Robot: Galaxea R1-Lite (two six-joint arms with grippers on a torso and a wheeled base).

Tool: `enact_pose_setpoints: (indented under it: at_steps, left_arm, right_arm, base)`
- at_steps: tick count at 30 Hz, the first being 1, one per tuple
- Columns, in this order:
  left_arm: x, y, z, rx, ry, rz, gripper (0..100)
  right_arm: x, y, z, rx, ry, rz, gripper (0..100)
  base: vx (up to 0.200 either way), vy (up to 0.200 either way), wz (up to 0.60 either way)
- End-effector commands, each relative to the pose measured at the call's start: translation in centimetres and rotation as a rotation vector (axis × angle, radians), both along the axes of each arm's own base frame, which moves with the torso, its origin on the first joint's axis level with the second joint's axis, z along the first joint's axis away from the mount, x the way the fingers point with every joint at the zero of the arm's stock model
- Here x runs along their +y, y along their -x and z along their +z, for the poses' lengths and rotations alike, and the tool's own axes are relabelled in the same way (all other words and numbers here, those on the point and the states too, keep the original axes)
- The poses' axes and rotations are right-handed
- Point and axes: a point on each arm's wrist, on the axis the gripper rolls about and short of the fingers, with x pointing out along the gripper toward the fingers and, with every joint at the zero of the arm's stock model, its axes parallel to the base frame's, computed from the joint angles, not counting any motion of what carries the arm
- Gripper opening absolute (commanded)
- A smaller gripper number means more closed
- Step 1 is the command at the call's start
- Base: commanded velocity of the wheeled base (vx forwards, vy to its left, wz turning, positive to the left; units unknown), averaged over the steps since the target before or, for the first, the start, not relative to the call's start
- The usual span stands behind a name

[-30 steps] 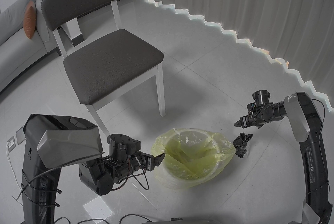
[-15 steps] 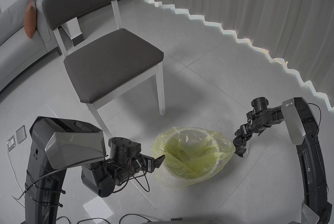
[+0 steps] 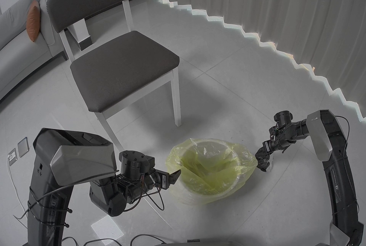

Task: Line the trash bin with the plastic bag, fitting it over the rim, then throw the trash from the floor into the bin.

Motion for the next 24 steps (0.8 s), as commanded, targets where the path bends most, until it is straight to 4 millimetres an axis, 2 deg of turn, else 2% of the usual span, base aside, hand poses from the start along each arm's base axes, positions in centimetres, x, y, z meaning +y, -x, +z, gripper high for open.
enact_pose_setpoints:
  at_steps: [1, 3, 4, 6, 7, 8, 9, 12, 13, 14, 15, 16, 19, 20, 21, 22, 24]
  left_arm:
    - [0.1, 0.1, 0.0, 0.001, -0.001, 0.002, 100]
    - [0.2, 0.1, 0.2, -0.004, 0.002, 0.005, 100]
    - [0.2, 0.0, 0.2, -0.008, 0.004, 0.005, 100]
    - [0.3, -0.1, 0.6, -0.041, 0.020, 0.010, 100]
    - [0.3, -0.1, 0.7, -0.047, 0.023, 0.010, 100]
    - [0.4, -0.2, 1.1, -0.064, 0.033, 0.013, 100]
    - [0.5, -0.1, 1.5, -0.074, 0.038, 0.015, 100]
    - [0.7, 0.0, 2.1, -0.083, 0.043, 0.018, 100]
    - [0.7, 0.0, 2.1, -0.083, 0.043, 0.018, 100]
    - [1.0, 0.1, 2.3, -0.084, 0.042, 0.024, 100]
    - [1.4, 0.0, 2.3, -0.082, 0.041, 0.035, 100]
    - [1.6, 0.0, 2.3, -0.083, 0.041, 0.039, 100]
    - [2.4, 0.2, 2.2, -0.099, 0.049, 0.058, 100]
    - [2.7, 0.3, 2.2, -0.102, 0.050, 0.062, 100]
    - [2.7, 0.4, 2.2, -0.104, 0.050, 0.060, 100]
    - [2.8, 0.5, 2.3, -0.114, 0.056, 0.063, 100]
    - [2.9, 0.6, 2.5, -0.125, 0.062, 0.064, 100]
  right_arm:
    - [-0.1, 0.4, 1.3, 0.019, 0.002, -0.001, 0]
    - [0.0, 0.9, 4.3, 0.004, 0.002, 0.001, 0]
    - [0.0, 1.0, 5.1, -0.005, 0.003, 0.001, 0]
    - [0.6, 2.3, 11.5, -0.084, -0.005, 0.020, 0]
    - [0.7, 2.5, 12.2, -0.094, -0.007, 0.021, 0]
    - [1.1, 3.7, 16.0, -0.147, -0.008, 0.033, 0]
    - [1.8, 4.7, 18.6, -0.188, -0.008, 0.051, 0]
    - [3.5, 7.2, 23.6, -0.270, -0.008, 0.099, 0]
    - [3.5, 7.2, 23.6, -0.270, -0.008, 0.099, 0]
    - [5.2, 9.4, 26.4, -0.313, -0.013, 0.142, 0]
    - [6.3, 10.8, 27.6, -0.327, -0.017, 0.174, 0]
    - [6.7, 11.3, 28.0, -0.333, -0.019, 0.186, 0]
    - [9.9, 15.3, 29.8, -0.348, -0.035, 0.284, 0]
    - [11.1, 16.7, 29.9, -0.340, -0.041, 0.324, 0]
    - [11.3, 17.0, 29.9, -0.338, -0.043, 0.333, 0]
    - [12.8, 18.4, 29.6, -0.319, -0.049, 0.384, 0]
    - [14.8, 19.9, 28.7, -0.288, -0.059, 0.449, 0]
  base:
    - [0.000, 0.000, 0.00]
    - [0.000, 0.000, 0.00]
    - [0.000, 0.000, 0.00]
    - [0.000, 0.000, 0.00]
    - [0.000, 0.000, 0.00]
    - [0.000, 0.000, 0.00]
    - [0.000, 0.000, 0.00]
    - [0.000, 0.000, 0.00]
    - [0.000, 0.000, 0.00]
    - [0.000, 0.000, 0.00]
    - [0.000, 0.000, 0.00]
    - [0.000, 0.000, 0.00]
    - [0.000, 0.000, 0.00]
    - [0.000, 0.000, 0.00]
    - [0.000, 0.000, 0.00]
    - [0.000, 0.000, 0.00]
    - [0.000, 0.000, 0.00]
